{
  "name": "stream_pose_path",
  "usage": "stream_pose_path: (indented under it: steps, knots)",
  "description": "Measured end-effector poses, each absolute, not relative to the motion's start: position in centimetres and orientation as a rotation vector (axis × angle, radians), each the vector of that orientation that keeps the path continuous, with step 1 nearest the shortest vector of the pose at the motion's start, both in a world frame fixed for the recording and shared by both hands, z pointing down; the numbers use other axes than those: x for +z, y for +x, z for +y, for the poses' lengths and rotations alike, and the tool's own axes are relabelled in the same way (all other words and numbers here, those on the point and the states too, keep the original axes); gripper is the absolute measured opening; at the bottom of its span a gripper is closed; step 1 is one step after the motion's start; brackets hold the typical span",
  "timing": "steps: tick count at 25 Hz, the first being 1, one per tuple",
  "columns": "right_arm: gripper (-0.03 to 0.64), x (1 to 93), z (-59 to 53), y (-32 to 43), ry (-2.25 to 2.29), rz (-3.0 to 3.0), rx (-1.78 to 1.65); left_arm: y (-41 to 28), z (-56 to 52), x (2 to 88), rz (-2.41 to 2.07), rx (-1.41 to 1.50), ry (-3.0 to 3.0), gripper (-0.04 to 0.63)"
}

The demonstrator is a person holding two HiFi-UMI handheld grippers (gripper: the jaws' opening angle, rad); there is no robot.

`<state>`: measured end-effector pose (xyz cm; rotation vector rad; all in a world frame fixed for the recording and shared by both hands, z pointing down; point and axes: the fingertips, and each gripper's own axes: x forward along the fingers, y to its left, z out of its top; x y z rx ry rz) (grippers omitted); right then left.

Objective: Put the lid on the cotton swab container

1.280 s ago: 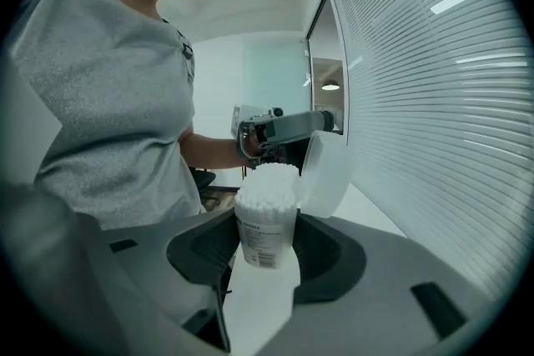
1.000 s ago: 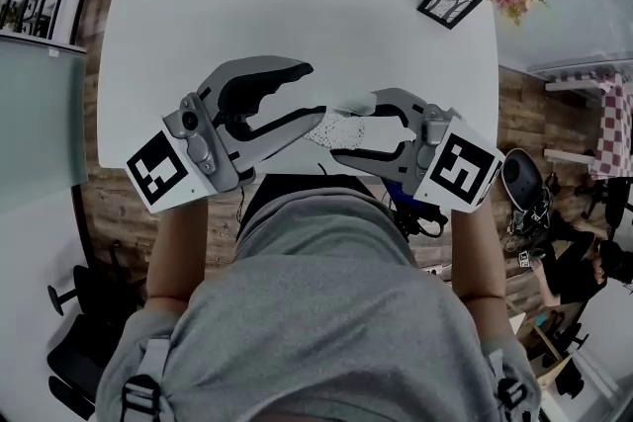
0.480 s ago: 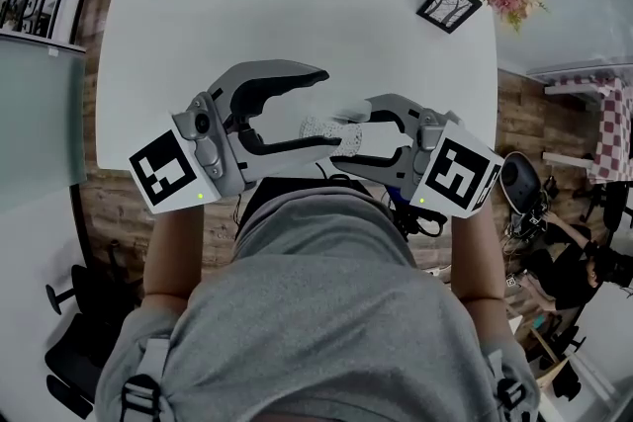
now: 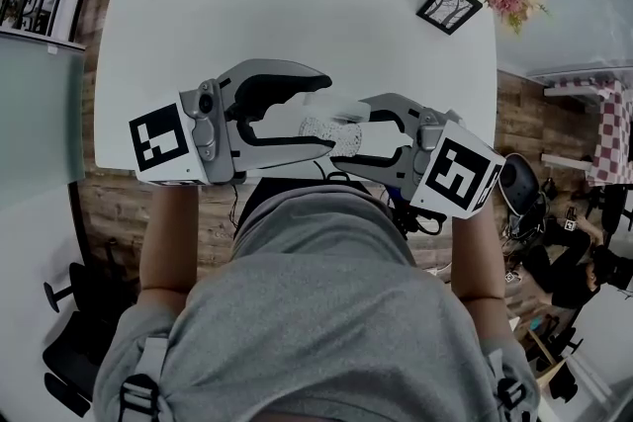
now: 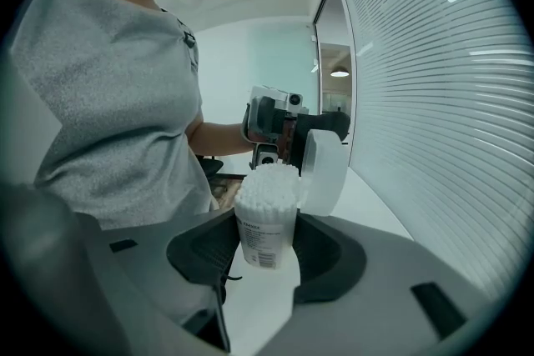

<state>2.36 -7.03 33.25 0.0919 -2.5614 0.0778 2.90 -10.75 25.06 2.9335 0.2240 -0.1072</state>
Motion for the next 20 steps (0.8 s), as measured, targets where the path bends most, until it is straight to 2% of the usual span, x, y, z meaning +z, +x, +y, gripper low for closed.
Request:
stream_pose_path:
  steps: [20]
  knots:
    - [0.206, 33.4, -9.0, 3.0, 0.163, -2.576, 0.1, 3.0, -10.1, 25.2, 0.239, -0.013, 2.988, 0.236]
